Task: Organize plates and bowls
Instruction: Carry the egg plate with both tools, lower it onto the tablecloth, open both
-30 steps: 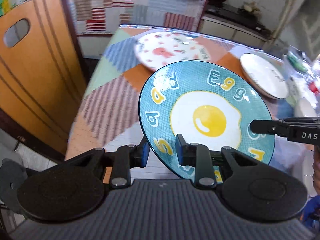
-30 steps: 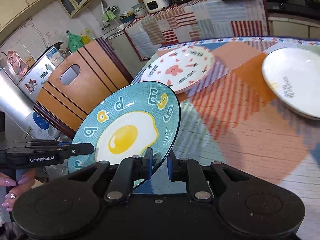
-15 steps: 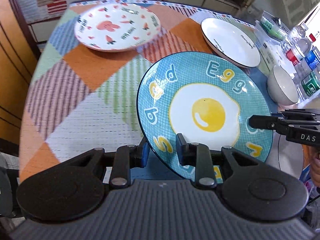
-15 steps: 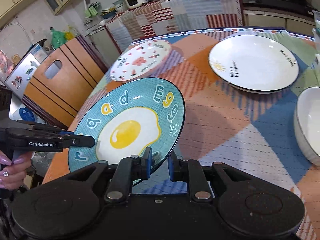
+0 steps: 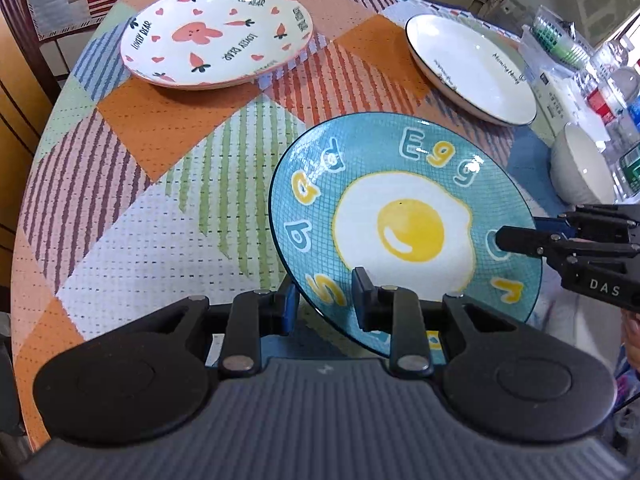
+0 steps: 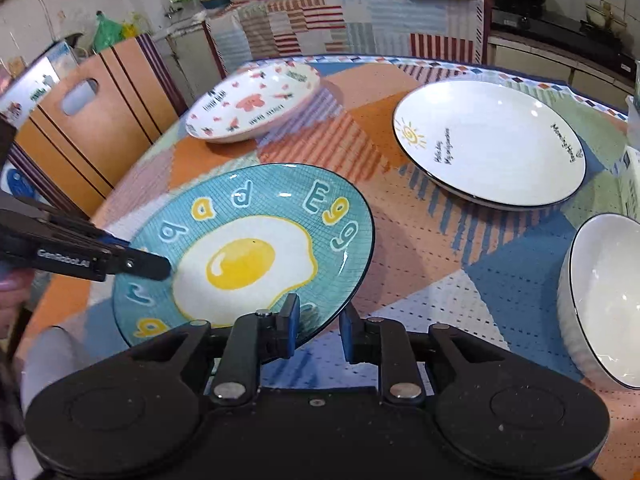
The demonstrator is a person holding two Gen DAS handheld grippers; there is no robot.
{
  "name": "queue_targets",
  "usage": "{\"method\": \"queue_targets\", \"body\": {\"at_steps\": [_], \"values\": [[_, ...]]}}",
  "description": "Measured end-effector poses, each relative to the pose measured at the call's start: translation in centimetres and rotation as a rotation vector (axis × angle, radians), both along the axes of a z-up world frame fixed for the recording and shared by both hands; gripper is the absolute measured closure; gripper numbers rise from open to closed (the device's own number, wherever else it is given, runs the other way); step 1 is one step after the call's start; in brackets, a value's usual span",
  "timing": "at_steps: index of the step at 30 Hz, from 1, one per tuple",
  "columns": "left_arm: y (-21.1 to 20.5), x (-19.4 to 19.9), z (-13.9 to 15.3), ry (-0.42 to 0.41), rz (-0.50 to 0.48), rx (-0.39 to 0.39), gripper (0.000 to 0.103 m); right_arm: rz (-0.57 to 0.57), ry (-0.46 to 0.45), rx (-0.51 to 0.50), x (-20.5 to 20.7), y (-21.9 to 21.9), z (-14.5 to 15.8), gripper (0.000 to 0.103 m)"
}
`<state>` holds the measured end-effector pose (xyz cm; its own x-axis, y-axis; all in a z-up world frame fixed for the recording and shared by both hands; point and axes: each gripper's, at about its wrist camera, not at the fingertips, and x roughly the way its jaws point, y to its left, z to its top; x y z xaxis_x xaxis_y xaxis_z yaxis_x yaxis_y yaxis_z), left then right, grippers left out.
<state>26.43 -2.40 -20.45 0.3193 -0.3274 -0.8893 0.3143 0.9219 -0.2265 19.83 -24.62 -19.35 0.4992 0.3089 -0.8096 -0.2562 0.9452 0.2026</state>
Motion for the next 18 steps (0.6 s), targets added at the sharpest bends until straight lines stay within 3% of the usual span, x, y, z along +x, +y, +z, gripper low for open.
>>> {"method": "queue_targets", "body": {"at_steps": [6,11,13,18], "values": [[-0.1,0.3,-0.8,0.022,-0.014,-0.027,0.078,-0.001,-0.011,-0.011,0.7,-0.3,-0.7,0.077],[-0.1,-0.1,-1.0,0.059,0.004,-0.01,0.076,-0.043,0.02,-0.145,1.1,1.1,-1.0,0.076],[0.9,-0.2,0.1,0.044,0.035,0.0,0.075,-0.104,-0.033,-0.184,0.4,1.3,0.6,0.068],[3.4,-1.2,3.8,-0.022,0.058,-0.005,0.07,-0.14,-0.113,-0.06,-2.2,0.9,4.5,0.064]]}}
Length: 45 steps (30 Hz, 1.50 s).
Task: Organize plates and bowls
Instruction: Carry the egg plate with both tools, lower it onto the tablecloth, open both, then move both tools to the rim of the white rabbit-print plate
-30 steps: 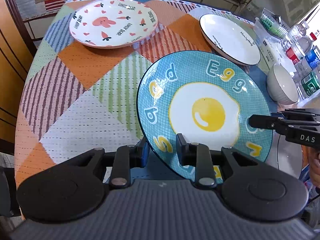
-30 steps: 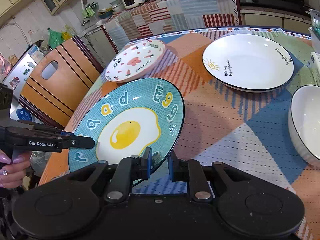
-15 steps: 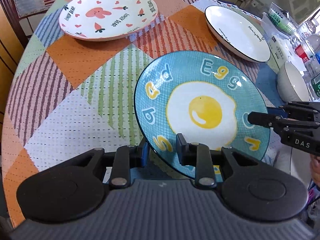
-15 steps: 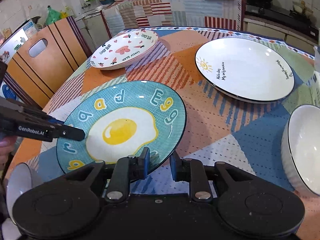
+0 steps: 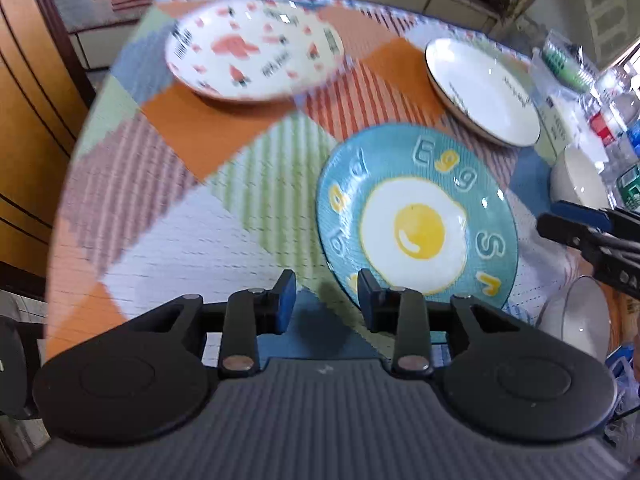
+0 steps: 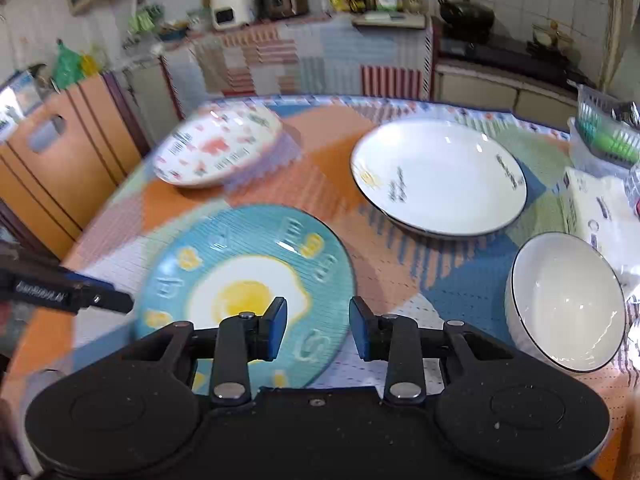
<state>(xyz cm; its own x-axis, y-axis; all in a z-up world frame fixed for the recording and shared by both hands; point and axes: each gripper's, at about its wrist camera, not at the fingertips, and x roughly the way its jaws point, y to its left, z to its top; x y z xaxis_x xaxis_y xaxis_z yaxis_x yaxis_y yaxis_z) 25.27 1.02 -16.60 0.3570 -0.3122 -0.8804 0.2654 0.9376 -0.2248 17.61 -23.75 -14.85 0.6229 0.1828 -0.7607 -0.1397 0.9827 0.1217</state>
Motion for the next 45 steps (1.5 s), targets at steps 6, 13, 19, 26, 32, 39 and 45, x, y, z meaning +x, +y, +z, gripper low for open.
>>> {"method": "queue_targets", "body": {"at_steps": [6,13,19,26,32,39,45], "values": [[1.4,-1.5,3.0,-0.035,-0.026,0.011,0.07,0.092,-0.042,-0.035,-2.3,2.1,4.4,0.064],[1.7,-2.6,7.1,-0.095,-0.07,0.081,0.062,0.152,-0.101,-0.053,-4.1,4.3,9.4,0.055],[2.2,-1.5,9.9,-0.144,-0.092,0.155,0.052,0.235,-0.12,-0.121,-2.8,6.3,13.0,0.023],[2.4,0.5,12.0,-0.166,-0.106,0.175,0.035,0.352,-0.119,-0.22,0.5,8.3,14.4,0.014],[2.0,3.0,11.6,-0.186,-0.11,0.198,0.012,0.369,-0.123,-0.079,4.0,8.2,13.3,0.014],[2.7,7.2,7.8,-0.154,-0.042,0.17,0.011,0.272,-0.082,0.142,9.0,6.5,7.9,0.014],[3.4,11.2,4.4,-0.149,0.033,0.189,0.015,0.226,-0.022,0.271,14.4,6.0,4.7,0.015]]}}
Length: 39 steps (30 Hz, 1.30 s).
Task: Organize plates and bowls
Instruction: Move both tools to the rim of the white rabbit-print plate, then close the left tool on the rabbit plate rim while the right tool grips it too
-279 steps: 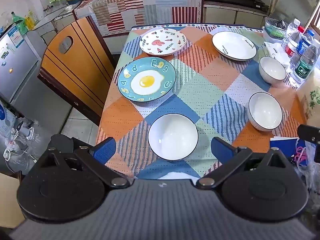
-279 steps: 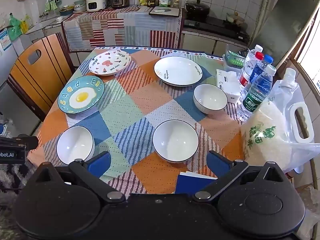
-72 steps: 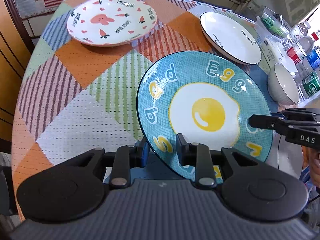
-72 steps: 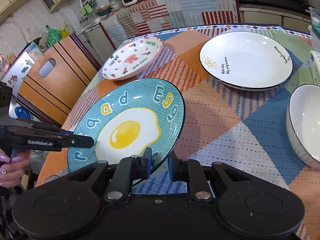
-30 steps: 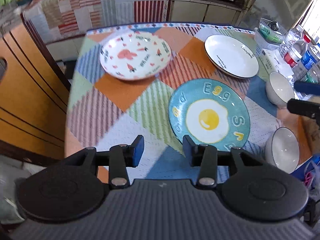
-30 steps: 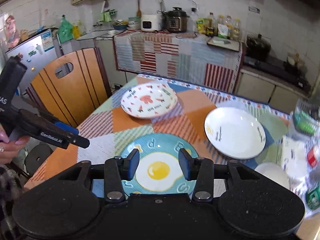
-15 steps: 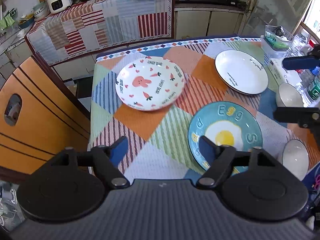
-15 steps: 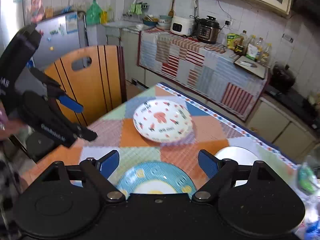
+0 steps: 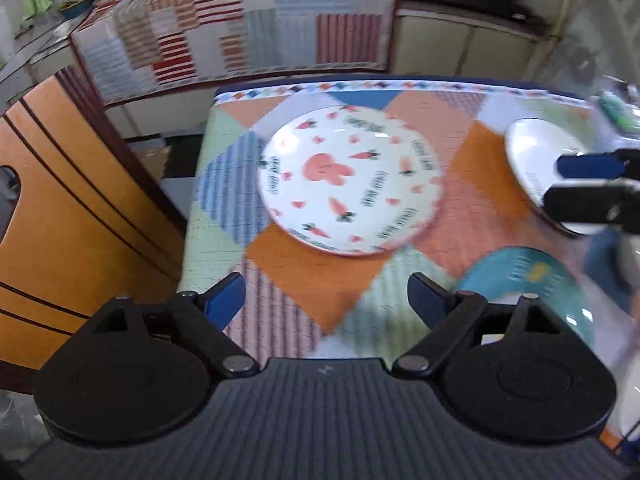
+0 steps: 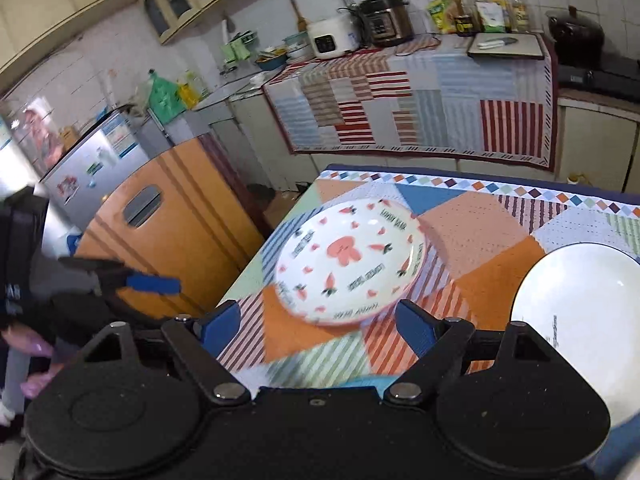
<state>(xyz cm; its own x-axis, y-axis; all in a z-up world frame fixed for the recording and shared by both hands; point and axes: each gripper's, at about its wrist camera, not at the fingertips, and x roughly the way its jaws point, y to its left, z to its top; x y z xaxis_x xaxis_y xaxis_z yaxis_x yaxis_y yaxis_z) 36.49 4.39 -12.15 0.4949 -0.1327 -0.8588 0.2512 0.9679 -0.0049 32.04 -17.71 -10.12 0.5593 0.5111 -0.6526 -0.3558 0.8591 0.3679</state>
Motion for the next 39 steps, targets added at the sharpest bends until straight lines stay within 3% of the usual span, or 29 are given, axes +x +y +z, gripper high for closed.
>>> {"method": "queue_targets", "body": {"at_steps": [7,9,18,21,23,25,28,31,35,37,39], "values": [[0.5,5.3,-4.1,-0.051,0.019,0.022,0.017,-0.093,0.004,0.044,4.6,-0.9,-3.4,0.018],[0.9,6.9,-5.6,-0.038,0.048,-0.001,0.039,-0.113,0.025,0.076,5.3,-1.3,-4.7,0.026],[2.0,10.8,-9.8,0.005,0.103,0.017,0.04,-0.161,0.088,0.048,8.8,0.1,-8.9,0.03],[2.0,11.1,-10.6,0.034,0.07,-0.022,0.038,-0.188,0.132,0.029,9.9,0.6,-10.9,0.053],[2.0,11.0,-10.6,0.022,0.083,-0.034,0.041,-0.21,0.134,0.003,10.3,1.1,-12.1,0.056],[1.9,10.9,-10.7,0.011,0.08,-0.048,0.048,-0.231,0.124,-0.005,10.6,1.2,-12.9,0.062],[2.2,11.1,-10.5,0.03,0.089,-0.111,0.074,-0.239,0.098,0.0,10.6,1.0,-13.5,0.073],[3.0,11.4,-10.5,0.06,0.148,-0.171,0.079,-0.257,0.13,0.06,10.8,0.2,-13.8,0.089],[4.0,11.6,-10.9,0.107,0.18,-0.249,0.079,-0.288,0.165,0.108,11.0,0.5,-14.2,0.088],[5.1,11.9,-11.1,0.157,0.238,-0.321,0.08,-0.301,0.228,0.201,11.3,-0.5,-14.9,0.09],[5.2,12.1,-11.2,0.17,0.242,-0.32,0.083,-0.281,0.307,0.296,11.8,-1.7,-15.9,0.092]]}}
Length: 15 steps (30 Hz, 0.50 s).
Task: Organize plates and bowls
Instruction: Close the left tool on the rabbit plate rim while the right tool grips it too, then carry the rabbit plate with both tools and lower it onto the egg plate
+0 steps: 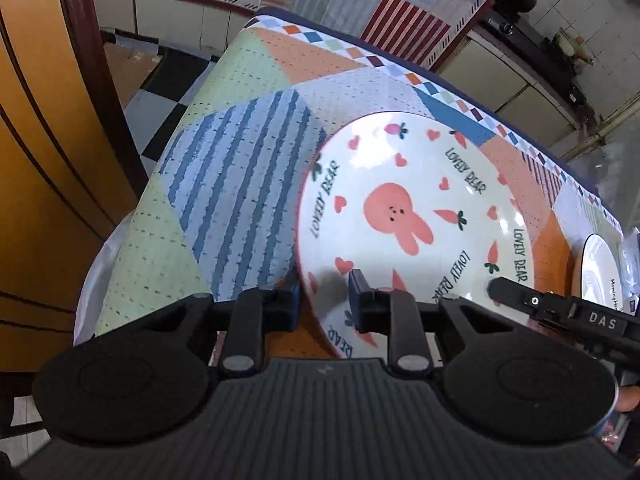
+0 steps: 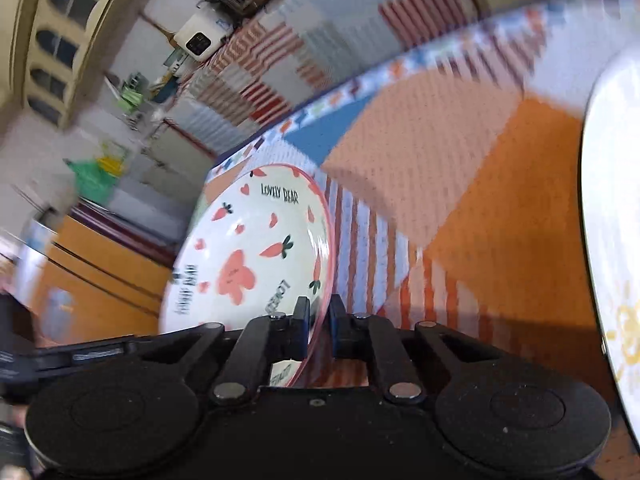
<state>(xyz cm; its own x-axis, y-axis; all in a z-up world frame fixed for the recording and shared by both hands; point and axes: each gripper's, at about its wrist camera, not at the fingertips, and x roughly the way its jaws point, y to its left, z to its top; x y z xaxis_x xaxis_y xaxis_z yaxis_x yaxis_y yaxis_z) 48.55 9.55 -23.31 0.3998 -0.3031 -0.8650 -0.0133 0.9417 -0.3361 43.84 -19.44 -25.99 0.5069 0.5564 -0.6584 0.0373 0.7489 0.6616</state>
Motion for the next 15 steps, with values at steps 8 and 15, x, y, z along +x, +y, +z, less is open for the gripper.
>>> {"method": "queue_targets", "body": {"at_steps": [8,15], "values": [[-1.5,-1.5,0.7,-0.063,-0.069,0.075,0.083,0.069,-0.003,-0.097,0.1,1.4,1.1,0.089],[-3.2,-4.4,2.6,-0.103,-0.131,0.121,0.082,0.138,-0.053,-0.161,-1.7,0.7,2.6,0.086]]}}
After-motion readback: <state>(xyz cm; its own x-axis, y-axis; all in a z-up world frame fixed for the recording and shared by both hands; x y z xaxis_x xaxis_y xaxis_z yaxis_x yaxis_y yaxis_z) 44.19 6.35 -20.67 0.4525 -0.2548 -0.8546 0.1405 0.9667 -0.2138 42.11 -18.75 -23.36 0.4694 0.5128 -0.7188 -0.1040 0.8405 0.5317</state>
